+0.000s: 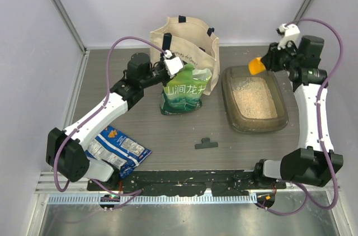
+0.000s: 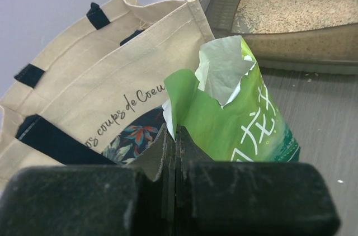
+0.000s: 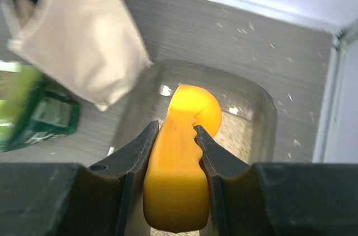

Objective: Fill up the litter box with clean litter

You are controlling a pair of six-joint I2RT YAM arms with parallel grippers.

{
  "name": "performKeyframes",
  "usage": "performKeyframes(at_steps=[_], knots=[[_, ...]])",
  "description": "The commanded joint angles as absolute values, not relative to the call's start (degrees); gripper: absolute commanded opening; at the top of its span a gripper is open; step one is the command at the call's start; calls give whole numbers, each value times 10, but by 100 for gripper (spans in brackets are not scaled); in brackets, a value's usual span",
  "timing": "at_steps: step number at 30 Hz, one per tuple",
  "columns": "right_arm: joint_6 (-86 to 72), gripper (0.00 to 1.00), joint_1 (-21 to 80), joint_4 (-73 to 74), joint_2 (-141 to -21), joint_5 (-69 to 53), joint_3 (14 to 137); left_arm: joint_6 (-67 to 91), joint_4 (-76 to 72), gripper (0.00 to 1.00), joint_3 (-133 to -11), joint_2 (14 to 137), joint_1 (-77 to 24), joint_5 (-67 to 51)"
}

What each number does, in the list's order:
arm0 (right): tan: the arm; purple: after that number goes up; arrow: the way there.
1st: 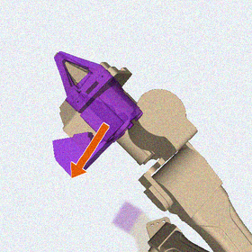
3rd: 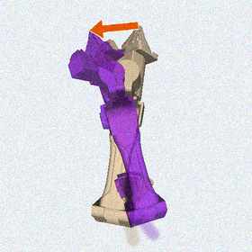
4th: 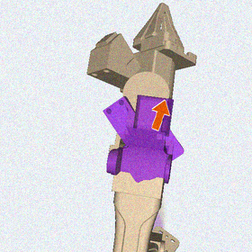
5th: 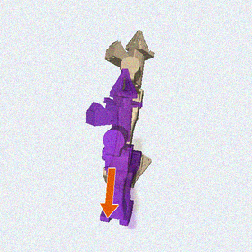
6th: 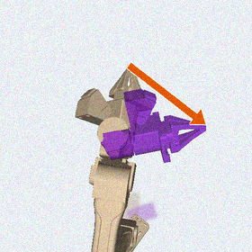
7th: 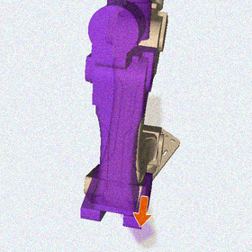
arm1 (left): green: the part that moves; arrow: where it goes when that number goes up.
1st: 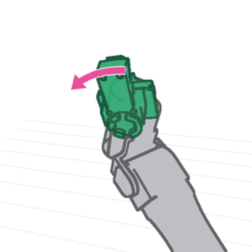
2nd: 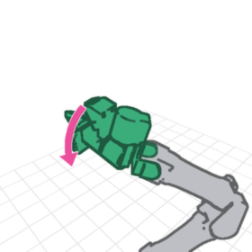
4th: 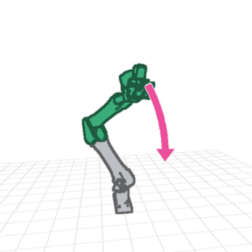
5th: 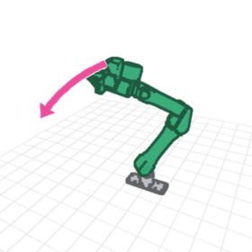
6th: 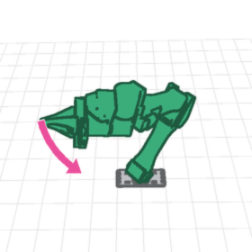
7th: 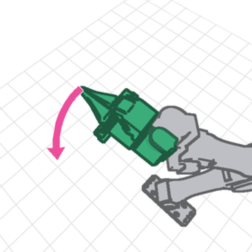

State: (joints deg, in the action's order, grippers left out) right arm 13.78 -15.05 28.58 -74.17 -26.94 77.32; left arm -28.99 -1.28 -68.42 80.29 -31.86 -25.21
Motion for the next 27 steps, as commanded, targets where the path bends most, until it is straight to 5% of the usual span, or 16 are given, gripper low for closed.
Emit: performKeyframes(at_steps=[1,7,12,13,27], knots=[[147,1,-74,389,-757,-265,944,-221,-100,0,-712,754,-317,-256],[48,1,-37,618,-934,-443,1243,-172,-78,0,-703,737,-317,-245],[28,10,22,527,-905,-469,1161,-135,-64,0,-699,737,-317,-196],[26,1,32,505,-897,-463,1141,-122,-58,0,-709,738,-317,-186],[143,1,155,542,-932,-410,1160,-120,-54,0,-684,705,-317,-209]])
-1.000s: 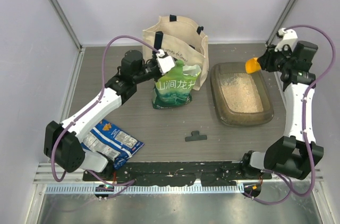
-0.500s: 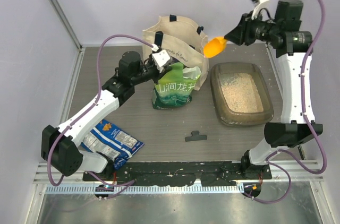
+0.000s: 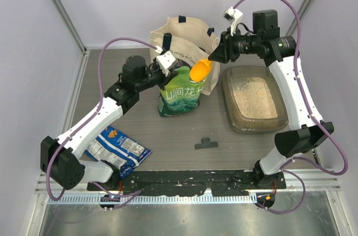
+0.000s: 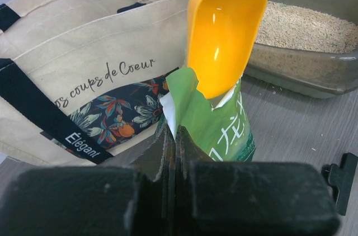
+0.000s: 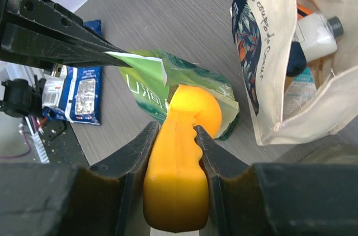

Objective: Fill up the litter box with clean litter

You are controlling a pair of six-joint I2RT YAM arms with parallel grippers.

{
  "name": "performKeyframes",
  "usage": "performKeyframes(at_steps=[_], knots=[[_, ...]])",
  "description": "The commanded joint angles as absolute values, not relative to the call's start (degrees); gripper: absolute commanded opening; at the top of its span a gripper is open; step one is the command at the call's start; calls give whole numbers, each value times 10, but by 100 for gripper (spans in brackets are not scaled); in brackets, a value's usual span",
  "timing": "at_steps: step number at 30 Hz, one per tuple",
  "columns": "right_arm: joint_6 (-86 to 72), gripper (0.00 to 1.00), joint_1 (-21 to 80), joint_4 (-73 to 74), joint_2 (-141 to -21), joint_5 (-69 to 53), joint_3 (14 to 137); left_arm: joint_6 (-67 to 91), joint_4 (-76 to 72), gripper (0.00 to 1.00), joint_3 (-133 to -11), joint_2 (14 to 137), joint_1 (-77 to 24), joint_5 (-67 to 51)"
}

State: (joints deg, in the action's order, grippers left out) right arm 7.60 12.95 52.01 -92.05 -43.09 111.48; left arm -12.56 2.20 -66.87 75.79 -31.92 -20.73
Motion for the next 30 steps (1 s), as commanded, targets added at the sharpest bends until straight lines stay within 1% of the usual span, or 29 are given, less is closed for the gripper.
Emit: performKeyframes(at_steps=[1,6,8,10,11,13,14,15,16,17,19,21,22,23,24,26,27,28,30], knots=[[155,1,164,548,-939,-401,1167,-120,-54,0,-684,704,-317,-210],[276,1,191,622,-991,-357,1226,-121,-54,0,-683,698,-317,-215],[308,1,205,650,-1005,-340,1232,-123,-54,0,-684,697,-317,-220],[343,1,209,662,-1013,-318,1211,-122,-55,0,-681,697,-318,-221],[334,1,209,638,-1011,-305,1193,-122,-56,0,-680,697,-318,-224],[259,1,211,594,-989,-272,1127,-123,-56,0,-679,697,-317,-226],[221,1,212,532,-978,-250,1103,-124,-53,0,-679,697,-317,-227],[177,1,216,505,-967,-230,1066,-127,-49,0,-680,699,-317,-232],[118,1,218,484,-957,-198,1052,-134,-44,0,-684,701,-317,-237],[86,1,223,449,-939,-181,1041,-150,-31,0,-686,705,-317,-244],[28,1,236,427,-925,-143,1017,-164,-15,0,-696,716,-317,-258],[2,1,246,420,-913,-115,1015,-191,-4,1,-708,725,-317,-273],[-21,1,254,422,-912,-101,1016,-202,25,6,-716,741,-317,-281],[-25,1,257,425,-913,-92,1017,-215,41,14,-726,749,-318,-287],[-28,1,264,431,-916,-80,1022,-228,53,29,-743,757,-317,-293],[-36,1,269,439,-918,-54,1022,-235,66,37,-754,778,-317,-294],[-37,1,270,442,-922,-48,1022,-244,71,37,-764,784,-318,-294],[-35,1,271,446,-924,-44,1022,-247,79,34,-769,790,-318,-295],[-31,1,271,457,-932,-35,1020,-250,86,24,-782,808,-318,-298]])
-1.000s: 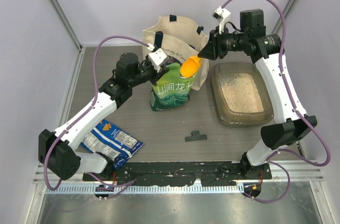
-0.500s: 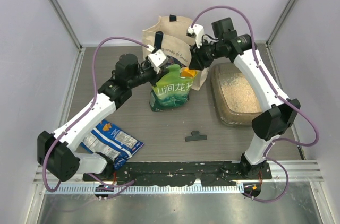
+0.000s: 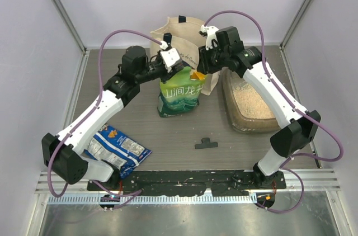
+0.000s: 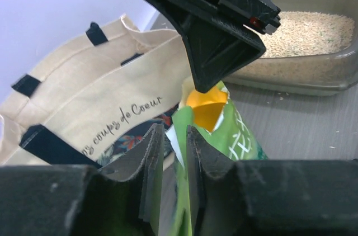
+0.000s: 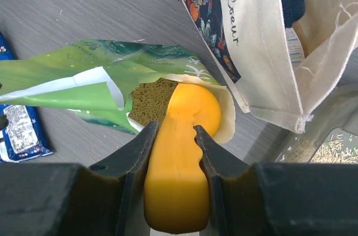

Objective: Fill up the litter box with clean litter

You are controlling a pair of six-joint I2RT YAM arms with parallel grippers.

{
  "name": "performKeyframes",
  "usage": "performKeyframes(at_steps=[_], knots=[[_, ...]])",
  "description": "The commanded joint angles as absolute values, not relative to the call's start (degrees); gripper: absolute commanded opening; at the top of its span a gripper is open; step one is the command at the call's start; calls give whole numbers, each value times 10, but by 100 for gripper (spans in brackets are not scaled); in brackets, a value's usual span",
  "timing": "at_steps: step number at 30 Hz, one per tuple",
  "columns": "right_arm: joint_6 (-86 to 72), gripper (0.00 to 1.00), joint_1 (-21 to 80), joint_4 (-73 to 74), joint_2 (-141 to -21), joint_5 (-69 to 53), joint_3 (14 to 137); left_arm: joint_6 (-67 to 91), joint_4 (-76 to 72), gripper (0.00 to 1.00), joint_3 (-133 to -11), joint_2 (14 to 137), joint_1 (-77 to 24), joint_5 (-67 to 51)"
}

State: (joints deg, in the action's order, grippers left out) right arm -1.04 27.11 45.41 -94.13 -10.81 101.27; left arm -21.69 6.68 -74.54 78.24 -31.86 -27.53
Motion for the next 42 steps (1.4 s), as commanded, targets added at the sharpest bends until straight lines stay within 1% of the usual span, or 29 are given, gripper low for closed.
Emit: performKeyframes(at_steps=[1,2,9,12,15,19,26,28,29,31,32,34,35,37,38,42], knots=[[-29,1,271,458,-933,-34,1018,-250,88,24,-785,812,-318,-299],[-27,1,271,458,-935,-37,1017,-250,90,24,-787,815,-319,-297],[-28,1,272,462,-963,-46,1013,-269,159,50,-822,839,-323,-299],[-39,1,272,457,-971,-54,999,-269,207,55,-845,850,-323,-307],[-51,1,272,452,-980,-60,985,-278,239,56,-857,860,-323,-304],[-65,1,272,454,-991,-69,975,-307,280,56,-874,876,-327,-270],[-99,1,272,439,-1009,-118,942,-348,286,57,-876,903,-330,-206],[-99,1,271,432,-1020,-121,944,-358,294,55,-878,910,-330,-200],[-102,1,268,429,-1027,-123,947,-359,297,48,-882,912,-330,-199],[-119,1,260,422,-1045,-143,952,-360,305,40,-885,917,-330,-204],[-125,1,256,418,-1049,-151,954,-360,308,32,-887,917,-330,-211],[-142,1,243,414,-1066,-184,962,-361,310,24,-886,916,-330,-219],[-147,1,237,412,-1071,-200,970,-359,310,16,-886,916,-330,-221],[-163,1,224,405,-1080,-244,974,-359,309,8,-888,915,-330,-226],[-167,1,219,403,-1084,-257,972,-357,308,0,-889,914,-330,-227],[-185,1,193,387,-1085,-331,955,-352,278,0,-885,911,-330,-215]])
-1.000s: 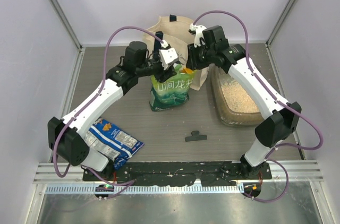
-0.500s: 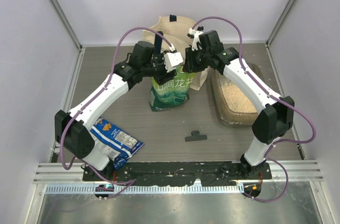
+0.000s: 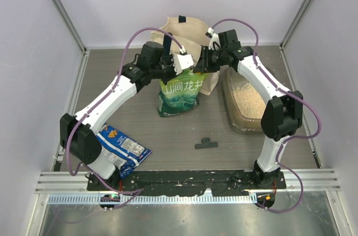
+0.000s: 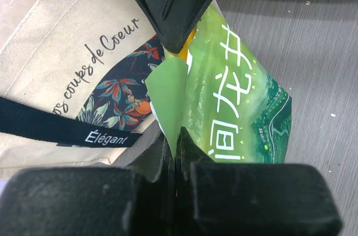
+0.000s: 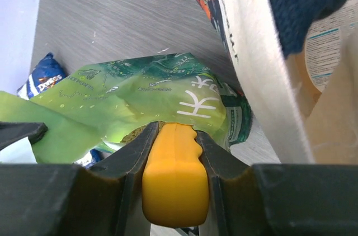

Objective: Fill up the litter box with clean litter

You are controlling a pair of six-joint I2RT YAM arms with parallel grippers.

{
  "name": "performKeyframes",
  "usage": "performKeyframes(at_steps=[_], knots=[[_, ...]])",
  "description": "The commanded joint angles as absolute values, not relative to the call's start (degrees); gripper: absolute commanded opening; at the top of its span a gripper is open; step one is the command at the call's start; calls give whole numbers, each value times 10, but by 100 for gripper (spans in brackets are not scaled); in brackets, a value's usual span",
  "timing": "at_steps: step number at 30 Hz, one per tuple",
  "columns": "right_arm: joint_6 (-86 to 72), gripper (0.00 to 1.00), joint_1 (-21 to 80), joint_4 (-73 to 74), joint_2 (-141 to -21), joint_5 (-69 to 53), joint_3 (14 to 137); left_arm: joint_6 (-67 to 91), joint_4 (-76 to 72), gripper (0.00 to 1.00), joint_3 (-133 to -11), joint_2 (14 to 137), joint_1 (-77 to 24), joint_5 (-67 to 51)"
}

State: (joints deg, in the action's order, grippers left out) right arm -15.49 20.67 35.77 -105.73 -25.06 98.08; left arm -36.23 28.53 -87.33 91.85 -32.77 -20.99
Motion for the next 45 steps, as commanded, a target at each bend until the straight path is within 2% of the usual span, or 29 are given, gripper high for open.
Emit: performKeyframes(at_steps=[1,8,11,20,28,36,45], knots=[[-191,1,179,378,-1085,-360,949,-350,270,0,-884,908,-330,-208],[-300,1,121,281,-1080,-482,908,-319,193,0,-876,894,-330,-182],[-333,1,112,256,-1074,-496,917,-311,172,0,-870,884,-330,-175],[-403,1,91,263,-1048,-465,934,-316,143,0,-864,862,-330,-151],[-488,1,74,73,-972,-405,812,-318,183,0,-921,872,-337,-136],[-578,1,34,-61,-951,-450,727,-312,172,0,-933,881,-340,-136],[-616,1,-16,-89,-921,-503,697,-320,143,0,-922,871,-341,-139]])
